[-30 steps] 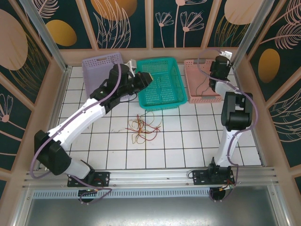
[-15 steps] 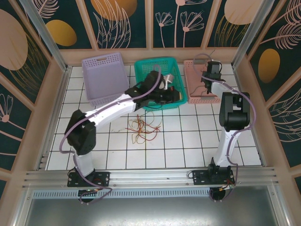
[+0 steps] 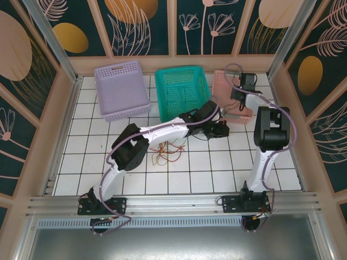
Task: Untangle the cables
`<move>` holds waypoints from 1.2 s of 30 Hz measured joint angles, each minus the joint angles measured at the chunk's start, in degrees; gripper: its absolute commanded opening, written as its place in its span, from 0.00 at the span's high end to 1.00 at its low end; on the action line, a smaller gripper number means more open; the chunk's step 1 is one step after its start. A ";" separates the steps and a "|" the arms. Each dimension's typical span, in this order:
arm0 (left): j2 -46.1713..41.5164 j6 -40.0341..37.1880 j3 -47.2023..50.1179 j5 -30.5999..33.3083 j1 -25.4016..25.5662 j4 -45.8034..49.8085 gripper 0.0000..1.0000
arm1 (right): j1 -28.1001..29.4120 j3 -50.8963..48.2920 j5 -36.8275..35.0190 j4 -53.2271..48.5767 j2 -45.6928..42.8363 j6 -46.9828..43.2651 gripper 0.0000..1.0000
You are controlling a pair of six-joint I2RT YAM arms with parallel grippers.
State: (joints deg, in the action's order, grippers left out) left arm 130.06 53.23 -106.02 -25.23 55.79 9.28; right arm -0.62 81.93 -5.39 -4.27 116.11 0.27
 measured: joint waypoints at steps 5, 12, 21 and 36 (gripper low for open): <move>5.90 2.73 -6.36 0.66 -0.07 -0.48 0.96 | -1.81 0.00 6.58 -2.08 -1.73 -1.05 1.00; 13.77 5.01 -14.29 3.50 -0.07 -0.02 0.96 | -3.04 0.00 17.44 -6.99 -2.89 -2.99 1.00; 19.39 6.16 -22.80 4.72 -0.09 0.46 0.96 | -3.04 -4.61 22.80 -9.73 -8.57 -3.39 1.00; 22.60 7.52 -26.73 4.68 -0.94 1.29 0.96 | -4.17 -6.12 28.89 -13.68 -9.31 -2.49 1.00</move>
State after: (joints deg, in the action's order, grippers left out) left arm 152.66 60.75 -132.75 -20.56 54.85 10.57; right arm -4.80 75.81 23.51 -17.96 106.80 -2.22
